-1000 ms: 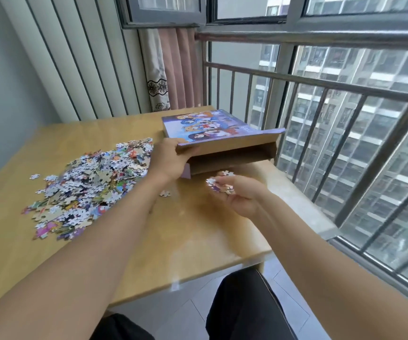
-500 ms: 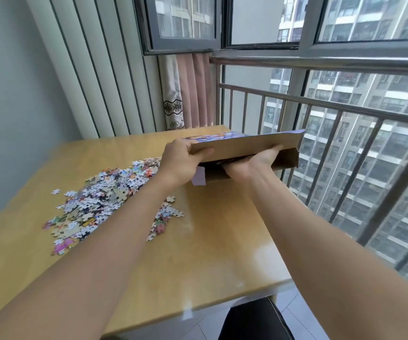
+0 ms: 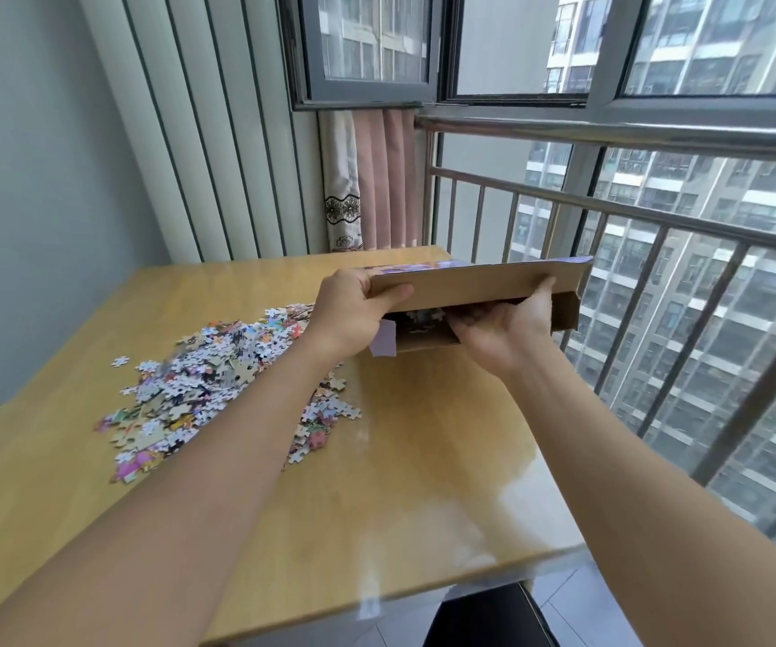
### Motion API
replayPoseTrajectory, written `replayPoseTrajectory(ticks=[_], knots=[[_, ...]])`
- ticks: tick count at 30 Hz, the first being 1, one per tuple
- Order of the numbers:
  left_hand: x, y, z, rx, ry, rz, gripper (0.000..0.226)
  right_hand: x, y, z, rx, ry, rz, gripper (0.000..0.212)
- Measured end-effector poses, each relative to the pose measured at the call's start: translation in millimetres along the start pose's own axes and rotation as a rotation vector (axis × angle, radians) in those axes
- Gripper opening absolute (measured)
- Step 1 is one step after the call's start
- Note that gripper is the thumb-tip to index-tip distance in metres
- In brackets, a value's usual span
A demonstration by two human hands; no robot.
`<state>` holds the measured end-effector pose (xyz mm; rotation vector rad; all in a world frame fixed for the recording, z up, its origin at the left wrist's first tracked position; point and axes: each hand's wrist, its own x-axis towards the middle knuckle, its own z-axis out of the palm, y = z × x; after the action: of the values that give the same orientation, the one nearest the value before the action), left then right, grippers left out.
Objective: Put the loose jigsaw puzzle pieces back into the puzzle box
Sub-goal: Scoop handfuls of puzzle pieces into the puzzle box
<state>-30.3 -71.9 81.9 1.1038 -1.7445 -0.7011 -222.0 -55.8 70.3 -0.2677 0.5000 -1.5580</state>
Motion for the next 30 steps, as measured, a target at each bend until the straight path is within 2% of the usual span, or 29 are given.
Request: replayPoseTrajectory(ticks=[3, 5, 7, 11, 15, 18, 20, 22, 24, 25, 27, 30], knots=[[-0.7, -5.8, -1.3, -0.028, 0.021, -0.03, 0.025, -5.5, 3.6, -8.6, -0.378, 0.071, -0.029, 0.07], [-4.0, -13.6, -1.2, -0.07, 0.002, -0.065, 0.025, -16.2, 16.5, -17.5, -0.852, 0.082, -0.109, 0.039], [-10.7, -24.1, 2.5, -0.059, -0.053, -0.077, 0.023, -30.1, 32.0, -26.4, -1.312, 0.019, -0.21, 0.015], [-31.7, -50.8, 9.1, -0.041, -0.192, -0.086, 0.02, -48.8, 59.0, -29.0, -1.664, -0.197, -0.296, 0.01], [-42.4, -67.1, 5.0, -0.098, -0.274, -0.131, 0.018, -56.1, 85.0, -23.0, -2.001, -0.5, -0.208, 0.009], [-45.8, -70.8, -17.3, -0.025, -0.397, -0.126, 0.021, -64.4, 111.4, -15.9, -2.062, -0.584, -0.252, 0.007], [-50.3, -77.5, -44.2, 0.033, -0.325, -0.119, 0.029, -70.6, 133.8, -8.0, -1.972, -0.576, -0.25, 0.026], [-56.9, -86.1, -72.1, 0.151, -0.023, -0.099, 0.029, -70.1, 152.9, -3.1, -1.983, -0.513, -0.219, 0.062], [-67.2, -103.0, -99.0, 0.431, 0.287, -0.147, 0.033, -60.7, 173.7, 0.1, -2.123, -0.411, -0.093, 0.108], [-75.2, -115.2, -113.7, 0.576, 0.367, -0.203, 0.041, -54.5, 187.1, 3.7, -2.182, -0.338, -0.017, 0.126], [-92.0, -133.6, -122.9, 0.753, 0.389, -0.331, 0.059, -40.8, 196.6, 6.2, -2.223, -0.188, 0.019, 0.142], [-112.2, -158.7, -127.6, 0.81, 0.306, -0.515, 0.075, -17.3, 206.2, 15.5, -2.12, -0.082, 0.03, 0.143]])
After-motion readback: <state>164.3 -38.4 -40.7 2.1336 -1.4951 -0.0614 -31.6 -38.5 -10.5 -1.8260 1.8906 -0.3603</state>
